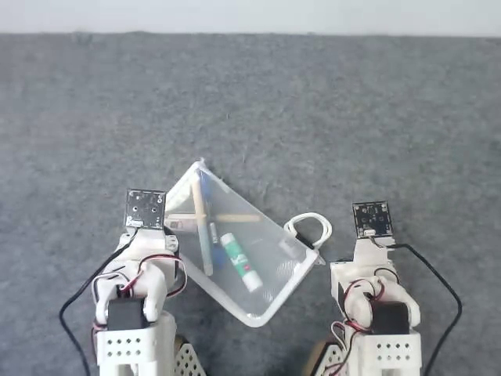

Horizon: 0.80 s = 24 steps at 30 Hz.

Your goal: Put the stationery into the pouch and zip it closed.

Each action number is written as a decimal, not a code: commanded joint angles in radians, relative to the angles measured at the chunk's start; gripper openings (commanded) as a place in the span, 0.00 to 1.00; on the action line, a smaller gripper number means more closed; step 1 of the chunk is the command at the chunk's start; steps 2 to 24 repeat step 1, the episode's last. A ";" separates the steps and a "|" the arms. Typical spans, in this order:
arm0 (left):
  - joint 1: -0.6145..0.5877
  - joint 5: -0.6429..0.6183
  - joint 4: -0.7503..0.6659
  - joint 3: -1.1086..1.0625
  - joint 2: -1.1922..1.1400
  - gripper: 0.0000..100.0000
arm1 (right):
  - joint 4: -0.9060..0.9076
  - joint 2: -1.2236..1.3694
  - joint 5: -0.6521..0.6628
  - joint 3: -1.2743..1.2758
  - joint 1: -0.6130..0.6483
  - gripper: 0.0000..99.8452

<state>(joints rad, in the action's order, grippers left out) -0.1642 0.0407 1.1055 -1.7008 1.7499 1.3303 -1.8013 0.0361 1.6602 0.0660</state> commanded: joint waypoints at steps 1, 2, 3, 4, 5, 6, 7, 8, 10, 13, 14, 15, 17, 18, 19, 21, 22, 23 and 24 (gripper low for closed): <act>-0.003 0.006 -0.025 0.012 0.003 0.01 | -0.018 -0.015 0.008 0.023 -0.010 0.01; -0.003 0.006 -0.025 0.012 0.003 0.01 | -0.018 -0.015 0.008 0.023 -0.010 0.01; -0.003 0.006 -0.025 0.012 0.003 0.01 | -0.018 -0.015 0.008 0.023 -0.010 0.01; -0.003 0.006 -0.025 0.012 0.003 0.01 | -0.018 -0.015 0.008 0.023 -0.010 0.01; -0.003 0.006 -0.025 0.012 0.003 0.01 | -0.018 -0.015 0.008 0.023 -0.010 0.01; -0.003 0.006 -0.025 0.012 0.003 0.01 | -0.018 -0.015 0.008 0.023 -0.010 0.01; -0.003 0.006 -0.025 0.012 0.003 0.01 | -0.018 -0.015 0.008 0.023 -0.010 0.01; -0.003 0.006 -0.025 0.012 0.003 0.01 | -0.018 -0.015 0.008 0.023 -0.010 0.01; -0.003 0.006 -0.025 0.012 0.003 0.01 | -0.018 -0.015 0.008 0.023 -0.010 0.01; -0.003 0.006 -0.025 0.012 0.003 0.01 | -0.018 -0.015 0.008 0.023 -0.010 0.01; -0.003 0.006 -0.025 0.012 0.003 0.01 | -0.018 -0.015 0.008 0.023 -0.010 0.01; -0.003 0.006 -0.025 0.012 0.003 0.01 | -0.018 -0.015 0.008 0.023 -0.010 0.01; -0.003 0.006 -0.025 0.012 0.003 0.01 | -0.018 -0.015 0.008 0.023 -0.010 0.01; -0.003 0.006 -0.025 0.012 0.003 0.01 | -0.018 -0.015 0.008 0.023 -0.010 0.01; -0.003 0.006 -0.025 0.012 0.003 0.01 | -0.018 -0.015 0.008 0.023 -0.010 0.01; -0.003 0.006 -0.025 0.012 0.003 0.01 | -0.018 -0.015 0.008 0.023 -0.010 0.01; -0.003 0.006 -0.025 0.012 0.003 0.01 | -0.018 -0.015 0.008 0.023 -0.010 0.01; -0.003 0.006 -0.025 0.012 0.003 0.01 | -0.018 -0.015 0.008 0.023 -0.010 0.01; -0.003 0.006 -0.025 0.012 0.003 0.01 | -0.018 -0.015 0.008 0.023 -0.010 0.01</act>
